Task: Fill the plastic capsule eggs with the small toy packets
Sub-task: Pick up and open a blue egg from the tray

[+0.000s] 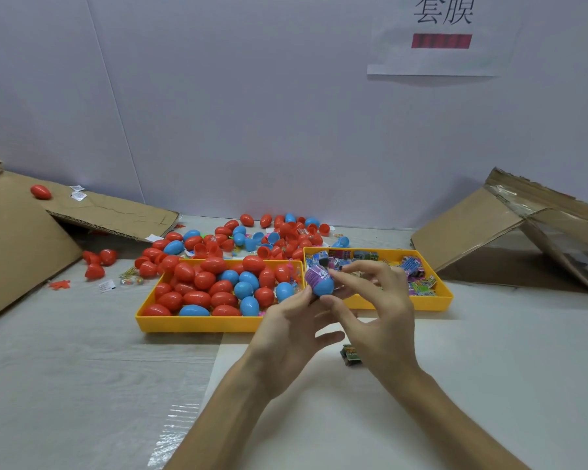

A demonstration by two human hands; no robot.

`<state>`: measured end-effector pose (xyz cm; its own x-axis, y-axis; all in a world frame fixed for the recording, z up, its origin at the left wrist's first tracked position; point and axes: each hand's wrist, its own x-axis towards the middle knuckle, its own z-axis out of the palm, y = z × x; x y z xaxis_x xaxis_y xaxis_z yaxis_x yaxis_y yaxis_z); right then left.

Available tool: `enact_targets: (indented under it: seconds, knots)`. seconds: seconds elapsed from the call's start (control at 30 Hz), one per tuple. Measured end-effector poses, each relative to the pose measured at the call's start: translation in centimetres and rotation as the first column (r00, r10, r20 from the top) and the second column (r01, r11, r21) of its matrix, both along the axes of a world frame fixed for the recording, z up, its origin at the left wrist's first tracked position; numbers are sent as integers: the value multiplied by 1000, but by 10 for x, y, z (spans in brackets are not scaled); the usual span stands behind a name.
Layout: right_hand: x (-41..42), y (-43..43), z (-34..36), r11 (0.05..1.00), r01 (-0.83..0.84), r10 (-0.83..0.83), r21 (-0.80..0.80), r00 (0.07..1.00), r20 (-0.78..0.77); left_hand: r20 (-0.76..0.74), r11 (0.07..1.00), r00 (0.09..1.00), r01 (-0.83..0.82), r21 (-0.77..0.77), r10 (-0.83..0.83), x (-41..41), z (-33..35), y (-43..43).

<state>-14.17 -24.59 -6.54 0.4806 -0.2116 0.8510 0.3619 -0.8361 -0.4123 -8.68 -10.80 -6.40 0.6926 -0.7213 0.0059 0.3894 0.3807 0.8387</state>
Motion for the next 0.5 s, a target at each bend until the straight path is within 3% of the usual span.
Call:
enact_targets:
  seconds: [0.27, 0.5]
  knots:
    - [-2, -3, 0, 998, -45, 46, -42, 999, 11, 151, 983, 987, -85, 160, 61, -2, 5, -6]
    - [-1, -8, -3, 992, -125, 126, -31, 991, 41, 144, 977, 983, -138, 161, 115, -4, 1, -6]
